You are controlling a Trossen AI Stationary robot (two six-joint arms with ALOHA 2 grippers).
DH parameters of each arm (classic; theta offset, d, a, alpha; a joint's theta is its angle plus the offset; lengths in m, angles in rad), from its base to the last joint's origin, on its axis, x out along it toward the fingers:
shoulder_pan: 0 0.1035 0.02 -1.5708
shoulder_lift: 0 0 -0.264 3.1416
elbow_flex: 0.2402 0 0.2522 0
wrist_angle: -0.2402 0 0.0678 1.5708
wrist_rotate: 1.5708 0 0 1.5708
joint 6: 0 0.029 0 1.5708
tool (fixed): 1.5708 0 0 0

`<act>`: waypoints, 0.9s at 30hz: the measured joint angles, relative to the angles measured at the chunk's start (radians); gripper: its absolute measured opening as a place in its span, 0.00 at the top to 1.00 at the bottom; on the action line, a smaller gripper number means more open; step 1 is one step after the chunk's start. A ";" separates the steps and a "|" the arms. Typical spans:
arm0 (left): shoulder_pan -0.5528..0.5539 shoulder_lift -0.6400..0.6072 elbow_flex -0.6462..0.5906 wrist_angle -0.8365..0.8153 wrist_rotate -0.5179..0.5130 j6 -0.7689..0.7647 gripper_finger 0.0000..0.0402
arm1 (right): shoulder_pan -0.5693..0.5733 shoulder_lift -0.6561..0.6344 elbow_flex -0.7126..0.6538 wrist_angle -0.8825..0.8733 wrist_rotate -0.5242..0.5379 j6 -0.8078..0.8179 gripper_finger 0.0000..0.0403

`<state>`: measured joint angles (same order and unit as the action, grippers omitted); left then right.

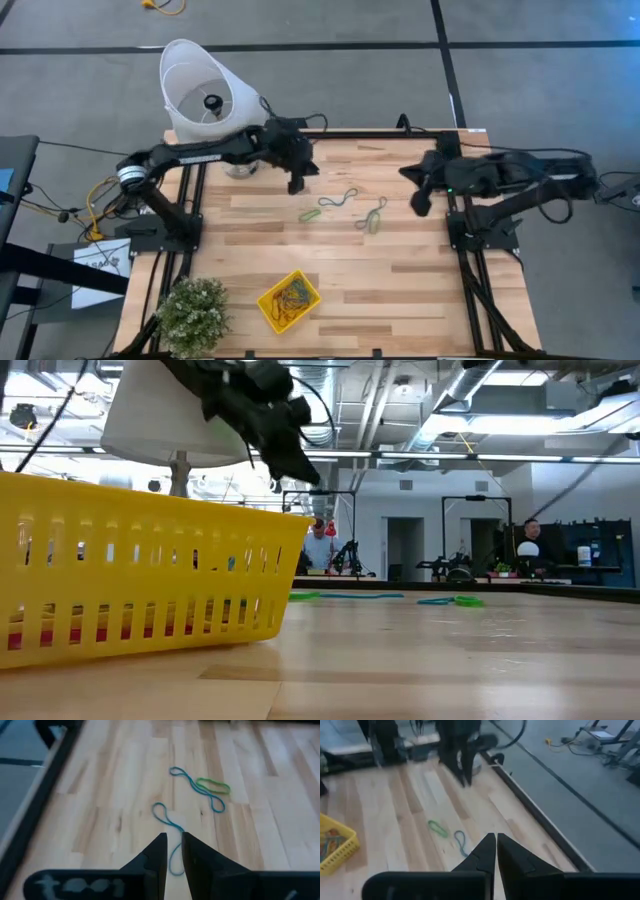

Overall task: Pick and place items into bin
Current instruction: Put the blue rubber band into the yellow bin

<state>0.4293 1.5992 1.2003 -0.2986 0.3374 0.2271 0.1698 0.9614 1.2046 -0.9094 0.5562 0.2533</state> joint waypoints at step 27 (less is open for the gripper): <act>-0.207 0.462 0.118 0.258 -0.244 -0.092 0.53 | -0.197 -0.258 -0.613 0.485 -0.323 -0.018 0.97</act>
<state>0.2222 2.0611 1.3179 -0.0406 0.0934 0.1349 -0.0277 0.7038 0.5917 -0.4245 0.2329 0.2356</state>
